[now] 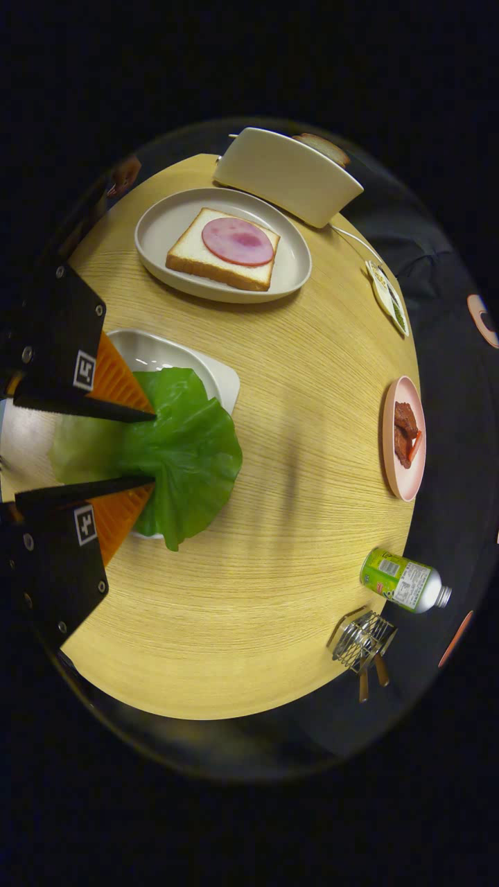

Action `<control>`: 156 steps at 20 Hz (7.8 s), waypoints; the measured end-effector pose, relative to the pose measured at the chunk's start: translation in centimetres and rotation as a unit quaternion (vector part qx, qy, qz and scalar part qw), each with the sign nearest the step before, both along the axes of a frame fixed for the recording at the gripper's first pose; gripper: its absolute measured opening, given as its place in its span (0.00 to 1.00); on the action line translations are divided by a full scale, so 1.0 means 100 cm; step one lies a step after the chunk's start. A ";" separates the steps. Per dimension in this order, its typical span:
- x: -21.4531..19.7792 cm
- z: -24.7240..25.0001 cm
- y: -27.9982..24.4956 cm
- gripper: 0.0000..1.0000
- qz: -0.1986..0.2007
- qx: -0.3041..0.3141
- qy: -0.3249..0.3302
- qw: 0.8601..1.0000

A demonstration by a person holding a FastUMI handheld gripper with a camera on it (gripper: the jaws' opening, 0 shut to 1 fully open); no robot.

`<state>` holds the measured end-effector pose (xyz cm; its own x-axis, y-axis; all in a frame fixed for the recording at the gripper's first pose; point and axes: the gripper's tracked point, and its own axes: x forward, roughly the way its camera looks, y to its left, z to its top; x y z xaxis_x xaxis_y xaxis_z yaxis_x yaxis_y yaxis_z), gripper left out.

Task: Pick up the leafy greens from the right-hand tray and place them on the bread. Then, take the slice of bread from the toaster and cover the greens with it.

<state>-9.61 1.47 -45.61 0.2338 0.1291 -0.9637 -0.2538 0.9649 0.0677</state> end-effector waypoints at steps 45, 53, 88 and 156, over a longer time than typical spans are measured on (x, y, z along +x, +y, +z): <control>0.016 0.077 0.203 0.02 0.087 0.091 -0.021 0.992; 0.025 0.071 0.199 0.20 0.102 0.075 -0.044 0.991; 0.084 0.240 0.408 0.83 0.046 0.135 0.036 0.989; 0.022 0.080 0.179 0.19 -0.179 0.250 0.096 0.947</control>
<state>-7.41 19.33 -37.59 0.1757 0.5259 -0.8322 0.1470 0.8219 0.5504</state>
